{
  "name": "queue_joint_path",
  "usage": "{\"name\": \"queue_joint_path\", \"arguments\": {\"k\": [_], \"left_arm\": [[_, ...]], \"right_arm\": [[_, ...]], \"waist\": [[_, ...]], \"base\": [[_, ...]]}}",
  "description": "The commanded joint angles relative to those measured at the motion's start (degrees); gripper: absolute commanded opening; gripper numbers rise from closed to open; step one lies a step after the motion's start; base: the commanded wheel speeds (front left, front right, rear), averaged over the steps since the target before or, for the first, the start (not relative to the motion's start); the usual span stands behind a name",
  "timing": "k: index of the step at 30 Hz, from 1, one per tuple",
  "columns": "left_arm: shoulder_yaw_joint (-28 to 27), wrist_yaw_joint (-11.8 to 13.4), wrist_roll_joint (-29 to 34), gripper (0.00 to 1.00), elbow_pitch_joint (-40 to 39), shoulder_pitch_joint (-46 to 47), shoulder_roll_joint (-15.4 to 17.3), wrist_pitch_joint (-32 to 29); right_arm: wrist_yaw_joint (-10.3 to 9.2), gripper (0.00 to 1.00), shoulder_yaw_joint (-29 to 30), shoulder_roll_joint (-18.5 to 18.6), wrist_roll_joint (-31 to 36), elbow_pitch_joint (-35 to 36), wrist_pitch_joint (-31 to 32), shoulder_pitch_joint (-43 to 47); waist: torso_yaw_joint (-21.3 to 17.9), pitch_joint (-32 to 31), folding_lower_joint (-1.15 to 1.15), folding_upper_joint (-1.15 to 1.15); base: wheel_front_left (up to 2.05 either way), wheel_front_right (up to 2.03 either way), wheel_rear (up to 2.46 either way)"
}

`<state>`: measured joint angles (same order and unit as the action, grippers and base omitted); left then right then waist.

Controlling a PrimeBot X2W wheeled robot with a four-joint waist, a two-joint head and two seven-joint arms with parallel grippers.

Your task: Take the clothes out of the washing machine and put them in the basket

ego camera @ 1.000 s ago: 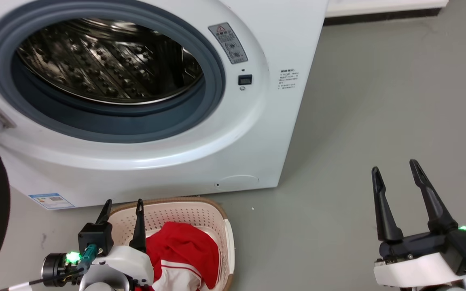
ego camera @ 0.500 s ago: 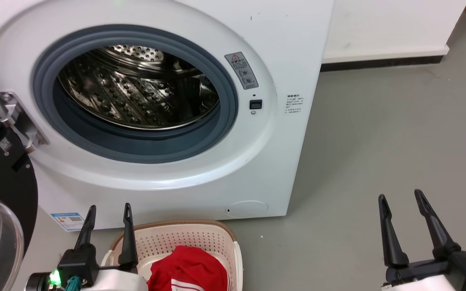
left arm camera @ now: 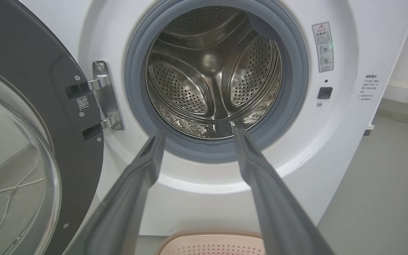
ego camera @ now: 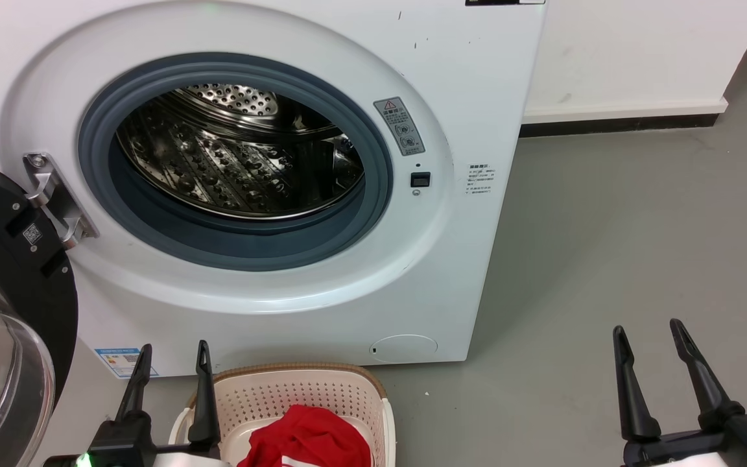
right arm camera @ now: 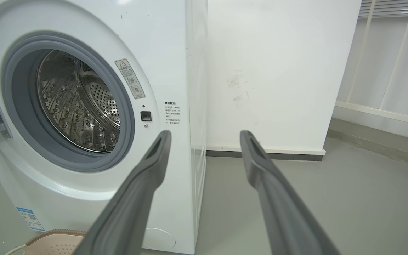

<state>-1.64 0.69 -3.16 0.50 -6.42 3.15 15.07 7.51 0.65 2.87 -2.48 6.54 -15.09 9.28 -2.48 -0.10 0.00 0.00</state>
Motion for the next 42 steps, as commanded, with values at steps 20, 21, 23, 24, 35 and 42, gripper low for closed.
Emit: {"name": "queue_joint_path", "arguments": {"k": [20,21,23,24,35,42], "left_arm": [[-0.98,-0.23,-0.21,0.00,1.36,-0.36,-0.22,-0.06],[-0.95,-0.23,-0.25,0.00,2.00,-0.43,-0.29,-0.21],[-1.01,-0.27,-0.71,0.00,3.14,-0.50,-0.37,-0.56],[-1.25,-0.38,-1.90,0.00,3.50,-0.11,-0.37,-1.02],[-1.76,-1.56,-15.05,0.00,4.92,1.83,-0.35,-4.10],[-1.97,-2.23,-22.53,0.00,5.63,2.87,-0.34,-5.75]], "right_arm": [[0.00,0.00,-0.43,-0.01,-0.77,-0.59,0.01,0.21],[0.00,0.00,-0.47,-0.03,-0.81,-1.11,0.01,0.34],[0.00,0.00,-0.57,-0.04,-1.30,-1.94,0.06,0.47],[0.00,0.00,-0.64,0.00,-2.61,-1.95,0.20,0.45],[0.00,0.00,-0.80,1.00,-16.88,-4.80,2.51,-2.17],[-0.01,0.00,-0.81,1.42,-24.80,-6.39,3.89,-3.60]], "waist": [[-0.38,0.20,0.00,0.00],[-0.39,0.21,0.01,0.00],[-0.38,0.21,0.00,0.00],[-0.35,0.21,0.00,0.00],[-0.10,0.22,0.00,0.00],[0.06,0.22,0.00,0.00]], "base": [[0.00,0.00,0.00],[0.00,0.00,0.00],[0.00,0.00,0.00],[0.00,0.00,0.00],[0.00,0.00,0.00],[0.00,0.00,0.00]]}}
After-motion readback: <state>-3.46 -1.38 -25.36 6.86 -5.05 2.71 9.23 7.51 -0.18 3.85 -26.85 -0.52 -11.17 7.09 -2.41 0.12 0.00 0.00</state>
